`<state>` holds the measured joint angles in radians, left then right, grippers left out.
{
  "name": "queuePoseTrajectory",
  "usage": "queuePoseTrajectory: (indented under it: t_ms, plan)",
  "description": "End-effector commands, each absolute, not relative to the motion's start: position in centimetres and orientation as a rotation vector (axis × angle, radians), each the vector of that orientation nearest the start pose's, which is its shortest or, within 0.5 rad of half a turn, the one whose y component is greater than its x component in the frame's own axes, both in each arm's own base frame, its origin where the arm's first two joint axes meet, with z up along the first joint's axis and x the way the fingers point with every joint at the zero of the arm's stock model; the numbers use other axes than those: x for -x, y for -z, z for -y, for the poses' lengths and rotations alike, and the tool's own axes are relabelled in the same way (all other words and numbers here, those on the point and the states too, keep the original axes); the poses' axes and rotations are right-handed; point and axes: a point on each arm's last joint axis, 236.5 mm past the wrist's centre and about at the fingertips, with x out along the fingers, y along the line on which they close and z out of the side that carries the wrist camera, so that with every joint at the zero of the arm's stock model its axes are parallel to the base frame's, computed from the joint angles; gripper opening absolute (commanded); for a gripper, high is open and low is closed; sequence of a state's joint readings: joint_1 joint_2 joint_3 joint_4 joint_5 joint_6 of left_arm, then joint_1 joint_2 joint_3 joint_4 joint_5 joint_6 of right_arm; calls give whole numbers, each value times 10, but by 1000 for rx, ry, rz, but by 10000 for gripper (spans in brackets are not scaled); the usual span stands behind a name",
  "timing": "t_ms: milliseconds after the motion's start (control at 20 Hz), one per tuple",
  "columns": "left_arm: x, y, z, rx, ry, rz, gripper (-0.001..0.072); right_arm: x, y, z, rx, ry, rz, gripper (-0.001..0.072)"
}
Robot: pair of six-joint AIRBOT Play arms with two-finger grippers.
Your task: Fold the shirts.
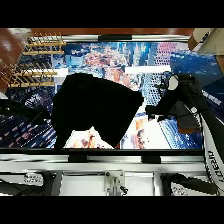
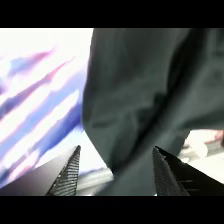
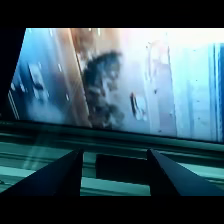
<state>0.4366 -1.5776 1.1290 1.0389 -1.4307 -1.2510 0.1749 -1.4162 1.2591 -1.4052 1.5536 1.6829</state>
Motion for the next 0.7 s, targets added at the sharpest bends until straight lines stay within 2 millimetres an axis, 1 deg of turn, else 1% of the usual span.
queuePoseTrajectory:
  t_ms: [0, 50, 100, 250, 300, 350, 400, 450, 550, 650]
  plan:
    - [-337, 97, -18, 689, 240, -1539, 506, -303, 18, -99, -111, -158, -1725, 519]
    - [-340, 98, -17, 668, 249, -1529, 488, -303, 18, -99, -111, -158, -1726, 518]
    - [-341, 99, -16, 657, 253, -1525, 443, -303, 18, -99, -114, -154, -1725, 518]
    - [-349, 101, -17, 639, 236, -1497, 434, -303, 18, -99, -127, -142, -1725, 519]
    - [-350, 102, -16, 635, 237, -1496, 347, -305, 18, -101, -137, -146, -1719, 519]
    - [-350, 102, -15, 629, 244, -1496, 249, -308, 18, -108, -165, -166, -1705, 545]
    - [-349, 101, -13, 614, 264, -1498, 143, -309, 20, -121, -209, -207, -1693, 636]
    - [-346, 100, -11, 602, 290, -1506, 32, -306, 24, -138, -273, -266, -1695, 636]
    - [-340, 98, -8, 588, 329, -1520, 30, -286, 40, -164, -409, -333, -1741, 636]
    - [-340, 94, -11, 571, 343, -1506, 29, -263, 58, -184, -557, -345, -1796, 636]
